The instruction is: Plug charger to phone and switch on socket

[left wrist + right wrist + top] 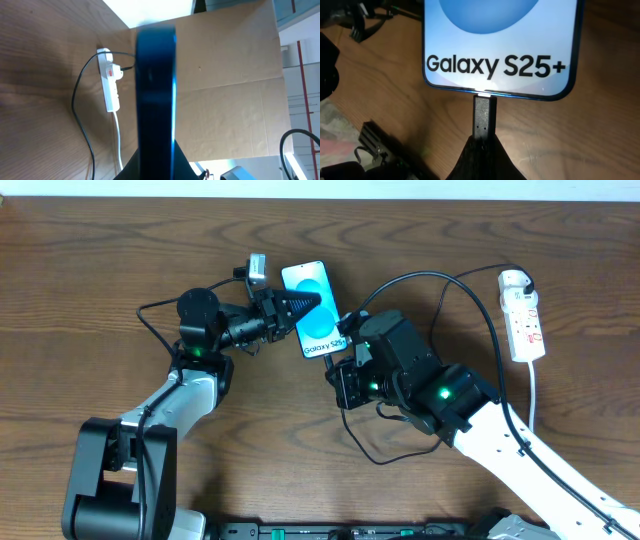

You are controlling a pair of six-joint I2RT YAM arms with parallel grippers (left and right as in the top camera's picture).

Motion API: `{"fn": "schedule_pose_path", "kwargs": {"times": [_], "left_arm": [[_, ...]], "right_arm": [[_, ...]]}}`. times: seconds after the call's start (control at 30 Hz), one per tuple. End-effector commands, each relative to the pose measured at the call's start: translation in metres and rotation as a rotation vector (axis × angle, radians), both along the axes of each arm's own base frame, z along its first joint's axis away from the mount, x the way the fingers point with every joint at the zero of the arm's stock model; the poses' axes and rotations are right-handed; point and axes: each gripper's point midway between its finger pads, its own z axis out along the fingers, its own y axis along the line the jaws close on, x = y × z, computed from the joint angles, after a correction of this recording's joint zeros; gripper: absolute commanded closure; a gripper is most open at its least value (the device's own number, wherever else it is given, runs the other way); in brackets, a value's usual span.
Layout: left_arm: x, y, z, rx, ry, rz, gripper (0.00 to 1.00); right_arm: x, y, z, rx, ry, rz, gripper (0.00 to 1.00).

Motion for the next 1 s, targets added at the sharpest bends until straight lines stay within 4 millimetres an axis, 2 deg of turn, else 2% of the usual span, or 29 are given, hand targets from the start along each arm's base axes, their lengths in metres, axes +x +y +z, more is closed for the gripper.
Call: {"fn": "schedule_pose_path", "kwargs": {"times": [0.0, 0.1, 0.2, 0.27, 0.37, 0.43, 0.5, 0.63, 0.73, 0.77, 0.87, 0.97], "left_arm": [[-0.038, -0.021, 0.0, 0.006, -0.029, -0.217, 0.93], [-0.038, -0.021, 0.0, 0.007, -0.029, -0.217, 0.93], [-0.038, -0.021, 0.0, 0.013, -0.054, -0.216, 0.93], [-0.037, -0.021, 0.0, 0.02, -0.08, -0.211, 0.93], [-0.035, -0.02, 0.0, 0.036, -0.131, -0.197, 0.93], [-0.032, -0.02, 0.0, 0.042, -0.148, -0.179, 0.93], [-0.028, -0.019, 0.0, 0.048, -0.163, -0.16, 0.93], [-0.022, -0.02, 0.0, 0.05, -0.157, -0.117, 0.93], [-0.018, -0.03, 0.0, 0.041, -0.124, -0.078, 0.93], [-0.018, -0.036, 0.001, 0.042, -0.126, -0.071, 0.93], [-0.021, -0.06, 0.004, 0.067, -0.16, -0.08, 0.93], [-0.017, -0.074, 0.0, 0.135, -0.157, -0.089, 0.92]], "right_arm": [[0.032, -0.006, 0.021, -0.008, -0.144, -0.078, 0.99], [0.027, -0.01, 0.014, -0.035, -0.113, -0.076, 0.98], [0.016, -0.019, 0.005, -0.079, -0.064, -0.073, 0.85], [0.008, -0.027, 0.006, -0.1, -0.047, -0.07, 0.7], [0.003, -0.038, 0.024, -0.101, -0.077, -0.063, 0.46], [0.002, -0.05, 0.046, -0.086, -0.125, -0.078, 0.3], [0.002, -0.069, 0.07, -0.084, -0.193, -0.121, 0.2], [0.003, -0.121, 0.111, -0.12, -0.353, -0.291, 0.14], [-0.005, -0.16, 0.135, -0.152, -0.454, -0.427, 0.02], [-0.01, -0.172, 0.144, -0.155, -0.486, -0.466, 0.01], [-0.024, -0.192, 0.159, -0.151, -0.543, -0.526, 0.01], [-0.033, -0.203, 0.163, -0.152, -0.561, -0.549, 0.01]]}}
